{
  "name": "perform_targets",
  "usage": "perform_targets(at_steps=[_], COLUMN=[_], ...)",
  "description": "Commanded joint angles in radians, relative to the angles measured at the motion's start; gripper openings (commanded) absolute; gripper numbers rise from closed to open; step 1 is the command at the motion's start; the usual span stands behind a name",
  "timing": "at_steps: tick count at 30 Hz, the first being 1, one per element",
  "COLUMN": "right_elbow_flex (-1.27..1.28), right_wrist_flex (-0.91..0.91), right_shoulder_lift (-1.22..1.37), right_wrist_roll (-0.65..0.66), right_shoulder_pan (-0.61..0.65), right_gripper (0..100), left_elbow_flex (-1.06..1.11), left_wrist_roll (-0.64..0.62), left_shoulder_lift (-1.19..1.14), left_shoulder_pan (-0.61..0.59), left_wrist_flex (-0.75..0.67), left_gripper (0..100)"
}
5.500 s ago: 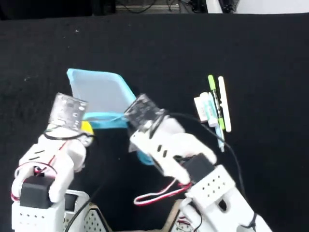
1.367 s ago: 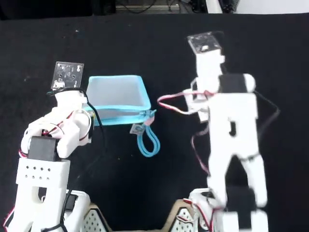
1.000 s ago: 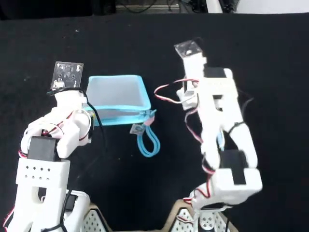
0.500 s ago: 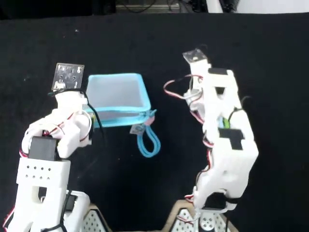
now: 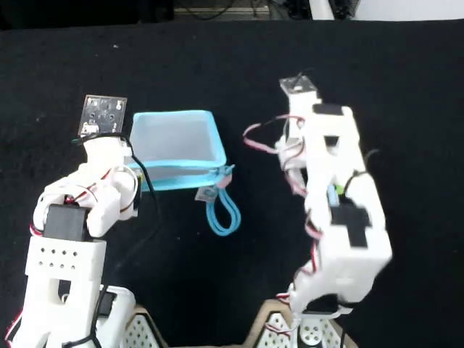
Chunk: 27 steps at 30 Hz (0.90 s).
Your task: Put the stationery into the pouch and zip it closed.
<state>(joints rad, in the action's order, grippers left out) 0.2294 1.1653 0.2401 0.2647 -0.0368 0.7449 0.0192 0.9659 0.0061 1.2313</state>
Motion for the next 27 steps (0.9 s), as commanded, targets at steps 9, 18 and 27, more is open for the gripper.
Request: perform_targets(at_steps=[9,18,27], right_elbow_flex=[0.410,0.054,0.012], right_wrist_flex=[-0.091,0.199,0.147], right_shoulder_lift=[-0.259,-0.059,0.102], right_wrist_roll=[-0.028,-0.028,-0.026], right_shoulder_pan=[0.044,0.051,0.072], right_gripper=[11.9,15.1,14.2], left_elbow_flex=[-0.007,-0.007,-0.007], left_wrist_roll=[-0.012,-0.012,-0.012], left_shoulder_lift=[-0.009,-0.009,-0.009], left_shoulder_pan=[0.001,0.001,0.001], left_wrist_flex=[-0.014,-0.014,-0.014], left_gripper=[3,3,3])
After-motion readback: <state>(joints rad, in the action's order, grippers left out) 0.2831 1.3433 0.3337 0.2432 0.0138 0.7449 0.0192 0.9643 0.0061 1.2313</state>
